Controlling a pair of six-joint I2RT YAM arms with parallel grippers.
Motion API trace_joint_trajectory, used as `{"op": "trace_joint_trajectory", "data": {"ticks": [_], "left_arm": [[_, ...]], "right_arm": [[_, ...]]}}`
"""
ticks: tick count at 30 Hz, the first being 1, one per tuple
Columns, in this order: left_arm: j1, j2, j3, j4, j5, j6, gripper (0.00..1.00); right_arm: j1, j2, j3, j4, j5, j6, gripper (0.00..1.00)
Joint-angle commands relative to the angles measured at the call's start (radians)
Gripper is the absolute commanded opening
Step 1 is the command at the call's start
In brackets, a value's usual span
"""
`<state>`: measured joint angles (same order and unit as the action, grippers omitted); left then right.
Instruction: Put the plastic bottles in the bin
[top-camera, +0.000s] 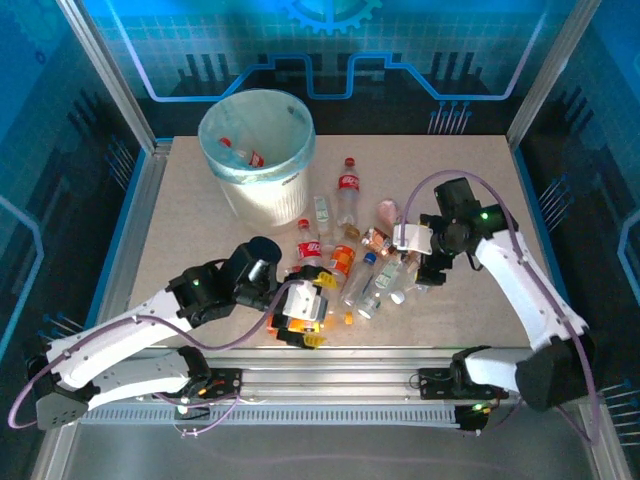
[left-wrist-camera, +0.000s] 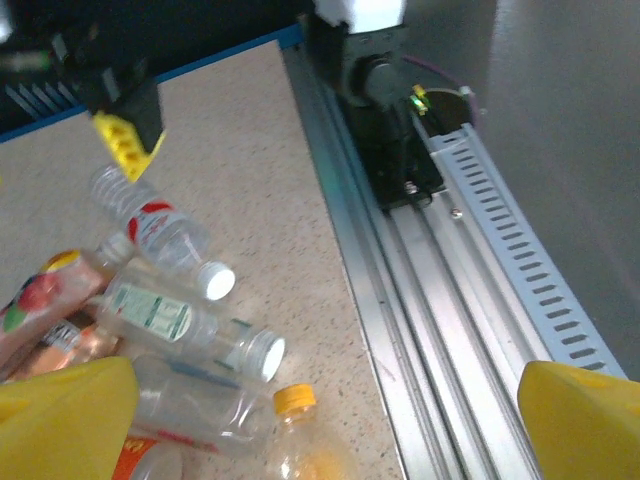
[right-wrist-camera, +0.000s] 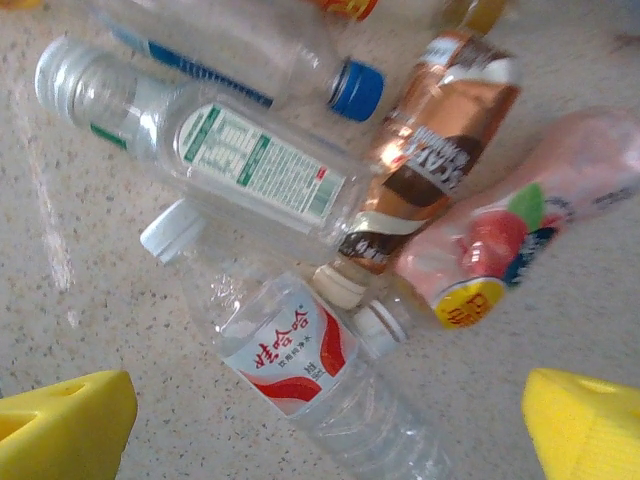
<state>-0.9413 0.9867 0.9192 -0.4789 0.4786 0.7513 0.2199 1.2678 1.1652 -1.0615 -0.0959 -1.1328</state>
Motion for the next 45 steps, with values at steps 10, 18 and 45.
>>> {"op": "trace_joint_trajectory", "data": {"ticks": [10, 18, 45], "left_arm": [[-0.042, 0.003, -0.021, -0.093, 0.062, 0.119, 0.99], [-0.042, -0.015, -0.016, -0.110, 0.055, 0.132, 0.99], [-0.041, -0.040, -0.003, -0.133, 0.066, 0.137, 0.99]], "right_arm": [[-0.141, 0.172, -0.041, 0.130, -0.093, -0.138, 1.00], [-0.209, 0.203, -0.107, 0.143, -0.077, -0.128, 1.00], [-0.144, 0.269, -0.329, 0.249, 0.081, -0.187, 0.92]]}}
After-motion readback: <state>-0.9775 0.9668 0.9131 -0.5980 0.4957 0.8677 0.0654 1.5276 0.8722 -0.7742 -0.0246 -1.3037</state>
